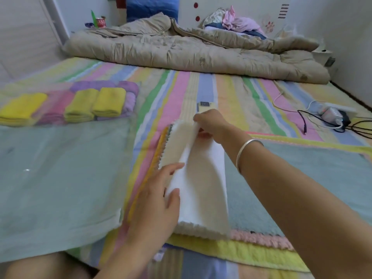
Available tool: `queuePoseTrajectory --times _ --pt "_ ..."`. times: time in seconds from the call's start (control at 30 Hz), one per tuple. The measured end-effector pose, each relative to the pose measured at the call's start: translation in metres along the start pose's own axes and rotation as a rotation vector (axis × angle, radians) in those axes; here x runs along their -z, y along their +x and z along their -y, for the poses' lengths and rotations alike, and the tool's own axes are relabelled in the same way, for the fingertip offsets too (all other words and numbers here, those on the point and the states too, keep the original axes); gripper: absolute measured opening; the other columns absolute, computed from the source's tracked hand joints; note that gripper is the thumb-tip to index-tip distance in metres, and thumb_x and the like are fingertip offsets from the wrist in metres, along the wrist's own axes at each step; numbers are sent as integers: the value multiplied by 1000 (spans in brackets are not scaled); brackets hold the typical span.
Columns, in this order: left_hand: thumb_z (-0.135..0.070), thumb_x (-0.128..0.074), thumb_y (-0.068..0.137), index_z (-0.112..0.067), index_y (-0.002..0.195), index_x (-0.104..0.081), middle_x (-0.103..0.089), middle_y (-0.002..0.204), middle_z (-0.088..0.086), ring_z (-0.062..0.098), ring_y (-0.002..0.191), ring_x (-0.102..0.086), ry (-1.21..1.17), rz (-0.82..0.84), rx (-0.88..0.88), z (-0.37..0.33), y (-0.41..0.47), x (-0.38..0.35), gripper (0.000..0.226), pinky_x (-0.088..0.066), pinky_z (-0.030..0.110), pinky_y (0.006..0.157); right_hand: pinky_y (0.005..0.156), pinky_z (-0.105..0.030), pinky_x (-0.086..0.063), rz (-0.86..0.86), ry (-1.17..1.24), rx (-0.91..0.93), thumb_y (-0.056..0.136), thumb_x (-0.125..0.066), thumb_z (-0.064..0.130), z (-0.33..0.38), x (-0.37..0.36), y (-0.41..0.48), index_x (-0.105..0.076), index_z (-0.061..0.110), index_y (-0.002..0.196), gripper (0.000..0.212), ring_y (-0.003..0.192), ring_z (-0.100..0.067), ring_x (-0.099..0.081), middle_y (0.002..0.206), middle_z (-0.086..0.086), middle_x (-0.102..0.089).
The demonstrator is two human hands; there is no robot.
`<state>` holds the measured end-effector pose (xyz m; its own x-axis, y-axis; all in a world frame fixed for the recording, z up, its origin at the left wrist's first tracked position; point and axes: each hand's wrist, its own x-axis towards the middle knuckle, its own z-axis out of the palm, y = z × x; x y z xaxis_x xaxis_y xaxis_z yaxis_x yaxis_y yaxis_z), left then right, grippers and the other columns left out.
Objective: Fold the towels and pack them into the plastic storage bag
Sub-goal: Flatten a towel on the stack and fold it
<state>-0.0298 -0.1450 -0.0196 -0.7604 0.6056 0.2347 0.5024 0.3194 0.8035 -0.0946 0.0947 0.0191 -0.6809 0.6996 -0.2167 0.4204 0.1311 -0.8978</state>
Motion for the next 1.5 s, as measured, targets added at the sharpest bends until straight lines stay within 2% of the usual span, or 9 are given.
queuePoseTrajectory --times 0.3,0.47,0.6,0.7,0.87,1.0,1.2,1.33,1.5 --pt "-12 -53 93 -31 131 -55 -47 130 -24 -5 122 -43 123 -40 108 34 2 13 42 -28 6 96 61 -33 -46 -35 -205 51 82 -47 10 9 -60 16 -46 11 61 21 60 -28 -53 56 -8 -48" --pt "-16 -48 96 -30 139 -46 -42 141 -18 1 130 -39 160 -6 167 30 -2 12 45 -24 8 99 64 -30 -54 -29 -145 188 93 -42 15 4 -53 15 -67 20 112 32 73 -19 -58 88 2 -59" --pt "-28 -51 94 -26 149 -27 -20 155 -9 11 136 -35 322 68 193 15 -6 13 60 -36 26 104 84 -30 -43 -313 -469 461 94 -46 19 -13 -31 0 -67 25 112 29 104 -16 -55 123 1 -55" --pt "-23 -74 69 -11 138 -50 -34 152 16 32 128 -50 606 15 7 9 4 6 74 -51 41 93 109 -39 -30 -349 -793 587 96 -39 27 -42 -22 -20 -56 23 130 38 134 -27 -36 144 -5 -44" --pt "-28 -18 87 -5 151 -26 -21 159 13 27 149 -10 710 188 -264 17 43 -24 69 -15 47 120 118 -46 11 66 -1176 413 85 0 61 -74 -31 -25 0 28 154 76 147 -23 18 161 -3 13" --pt "-38 9 78 -11 153 11 9 163 5 16 149 14 781 343 -207 46 48 -37 80 8 42 121 119 -42 11 93 -1069 392 100 -13 52 -78 -33 -20 -4 32 154 58 147 -18 17 162 0 10" --pt "-45 11 76 -16 155 -5 4 163 1 11 148 12 661 329 -227 49 47 -31 86 6 38 121 120 -45 -13 55 -952 563 96 -18 43 -99 9 -61 -21 29 152 57 149 -20 -7 161 0 -14" --pt "-35 -20 87 -22 138 -49 -38 153 -1 13 146 -22 430 198 -344 47 36 -21 60 -13 39 121 117 -43 -24 84 -923 816 84 -39 12 -126 39 -123 -35 30 147 66 147 -20 -21 157 2 -29" --pt "-21 -41 93 -23 117 -65 -60 125 -12 5 127 -47 181 125 -439 42 5 -13 34 -35 31 109 114 -43 -29 105 -964 1036 88 -60 28 -142 35 -161 -37 23 147 64 145 -15 -27 155 4 -33"
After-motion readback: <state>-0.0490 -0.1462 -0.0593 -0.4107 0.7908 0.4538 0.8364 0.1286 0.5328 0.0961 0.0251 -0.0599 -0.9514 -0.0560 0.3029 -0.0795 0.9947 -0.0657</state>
